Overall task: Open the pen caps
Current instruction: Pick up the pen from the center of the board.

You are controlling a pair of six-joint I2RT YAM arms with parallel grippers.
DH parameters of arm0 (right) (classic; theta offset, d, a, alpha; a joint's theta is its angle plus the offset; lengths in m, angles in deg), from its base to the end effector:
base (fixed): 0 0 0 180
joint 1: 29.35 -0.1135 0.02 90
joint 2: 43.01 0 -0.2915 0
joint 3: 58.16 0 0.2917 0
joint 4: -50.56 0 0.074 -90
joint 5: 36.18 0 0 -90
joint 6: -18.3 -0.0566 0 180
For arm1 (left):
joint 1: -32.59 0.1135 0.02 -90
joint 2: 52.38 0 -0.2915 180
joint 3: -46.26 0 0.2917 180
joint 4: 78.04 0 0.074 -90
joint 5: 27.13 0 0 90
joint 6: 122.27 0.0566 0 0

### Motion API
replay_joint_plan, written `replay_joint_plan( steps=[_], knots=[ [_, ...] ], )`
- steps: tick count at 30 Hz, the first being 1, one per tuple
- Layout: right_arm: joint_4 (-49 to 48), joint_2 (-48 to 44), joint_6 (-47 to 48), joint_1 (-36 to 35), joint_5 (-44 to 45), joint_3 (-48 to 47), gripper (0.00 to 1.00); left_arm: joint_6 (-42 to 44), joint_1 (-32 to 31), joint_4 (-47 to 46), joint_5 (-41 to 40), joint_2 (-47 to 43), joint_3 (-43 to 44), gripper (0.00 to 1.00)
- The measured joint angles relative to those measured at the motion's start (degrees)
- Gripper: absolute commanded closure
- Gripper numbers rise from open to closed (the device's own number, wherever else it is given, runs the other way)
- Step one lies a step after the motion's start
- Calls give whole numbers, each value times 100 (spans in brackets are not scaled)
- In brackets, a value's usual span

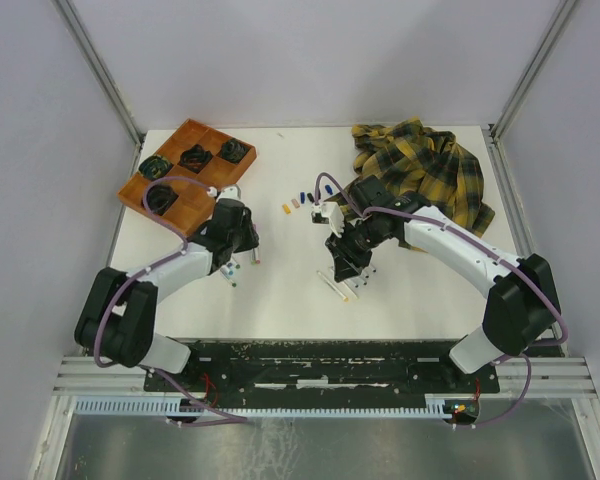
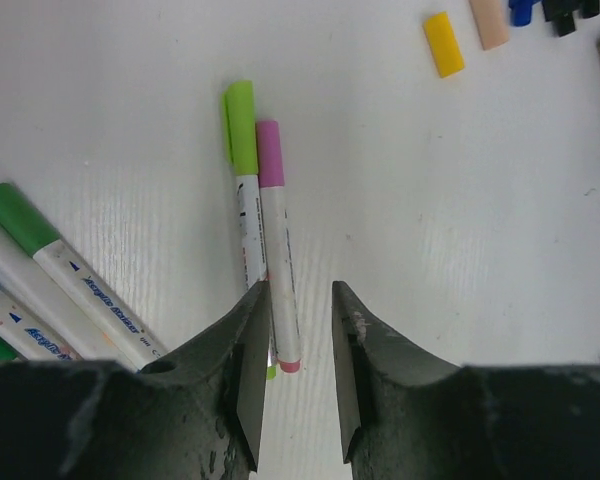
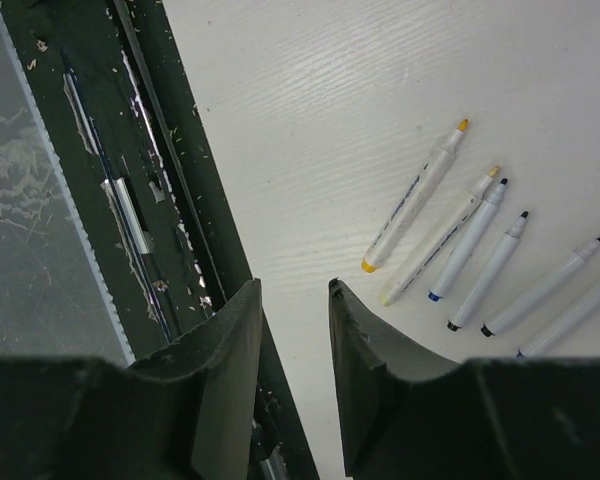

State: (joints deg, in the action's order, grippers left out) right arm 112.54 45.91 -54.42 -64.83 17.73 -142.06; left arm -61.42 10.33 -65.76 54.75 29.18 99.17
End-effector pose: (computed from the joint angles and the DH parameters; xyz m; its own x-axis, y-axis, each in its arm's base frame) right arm 0.2672 0.2314 0.2692 -0.5208 -0.6659 -0.5342 -0.8495 0.3421 0.4017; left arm 0.3098 -0.1182 0.1768 -0.6641 -0.2492 -0.7049 -0.0541 0.9563 -0.2872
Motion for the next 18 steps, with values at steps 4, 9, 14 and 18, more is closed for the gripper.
replay_joint_plan(
  steps=[4, 9, 14, 18],
  knots=[
    [15, 0, 4, 0, -17, 0, 60, 153, -76, 378, -256, 422, 363, 67],
    [17, 0, 11, 0, -42, 0, 60, 269, -184, 667, -389, 756, 629, 68],
    [17, 0, 13, 0, -57, -7, 60, 313, -271, 789, -407, 988, 881, 70],
    [20, 0, 13, 0, -103, -9, 60, 317, -319, 879, -538, 1198, 1036, 70]
  ],
)
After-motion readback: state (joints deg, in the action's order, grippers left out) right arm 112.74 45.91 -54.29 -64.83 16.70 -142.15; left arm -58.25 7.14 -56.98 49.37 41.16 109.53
